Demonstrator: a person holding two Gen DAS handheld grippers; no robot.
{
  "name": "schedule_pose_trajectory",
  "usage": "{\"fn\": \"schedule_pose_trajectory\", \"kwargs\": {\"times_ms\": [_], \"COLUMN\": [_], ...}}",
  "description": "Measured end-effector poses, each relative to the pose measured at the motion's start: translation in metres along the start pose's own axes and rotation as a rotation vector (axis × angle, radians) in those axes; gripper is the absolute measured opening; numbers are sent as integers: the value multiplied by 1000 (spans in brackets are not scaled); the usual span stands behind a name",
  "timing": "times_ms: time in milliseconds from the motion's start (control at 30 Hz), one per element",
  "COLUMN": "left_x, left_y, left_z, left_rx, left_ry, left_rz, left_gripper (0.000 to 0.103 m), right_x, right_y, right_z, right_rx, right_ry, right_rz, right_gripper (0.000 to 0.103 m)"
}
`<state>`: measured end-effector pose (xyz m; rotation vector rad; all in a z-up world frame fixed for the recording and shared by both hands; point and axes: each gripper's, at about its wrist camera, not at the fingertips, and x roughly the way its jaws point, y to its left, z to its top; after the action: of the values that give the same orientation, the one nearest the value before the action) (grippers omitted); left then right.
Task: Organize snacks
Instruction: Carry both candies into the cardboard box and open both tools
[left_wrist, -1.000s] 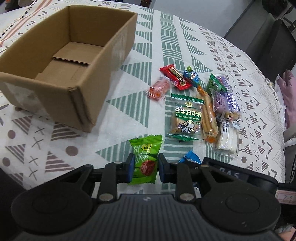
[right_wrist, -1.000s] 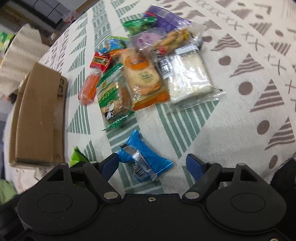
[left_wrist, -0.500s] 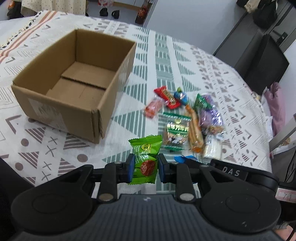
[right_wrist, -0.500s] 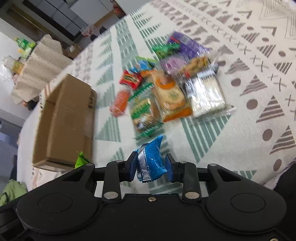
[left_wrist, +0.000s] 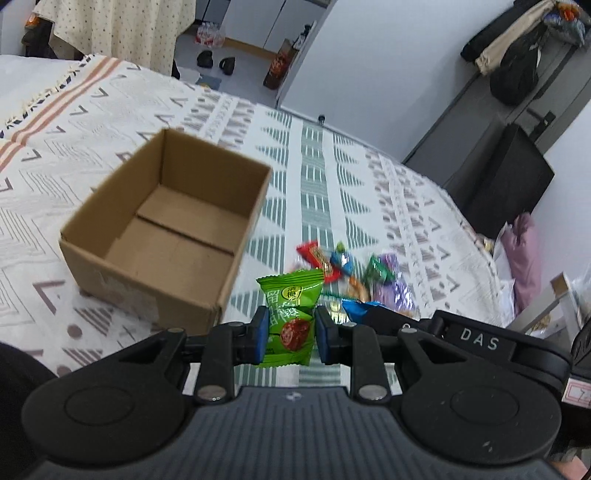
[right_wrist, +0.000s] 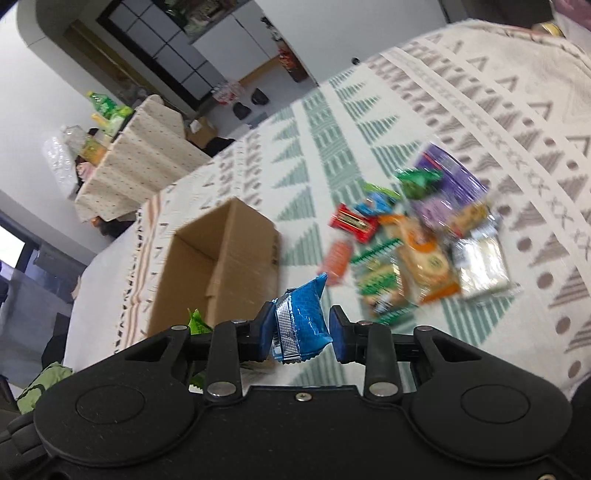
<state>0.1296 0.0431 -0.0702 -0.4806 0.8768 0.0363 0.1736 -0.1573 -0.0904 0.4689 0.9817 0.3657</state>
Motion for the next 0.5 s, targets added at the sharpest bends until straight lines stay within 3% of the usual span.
{"fn": "schedule_pose_trajectory", "kwargs": {"times_ms": [500], "left_x": [-11], "left_y": [49], "left_z": [39], "left_rx": [-62], "left_ry": [-66], "left_rz": [-8], "left_gripper": [25], "right_x": [27], "right_y": [53], "right_z": [9], "right_rx": [-80], "right_ry": [-18], "right_rz": [53], "right_gripper": [31]}}
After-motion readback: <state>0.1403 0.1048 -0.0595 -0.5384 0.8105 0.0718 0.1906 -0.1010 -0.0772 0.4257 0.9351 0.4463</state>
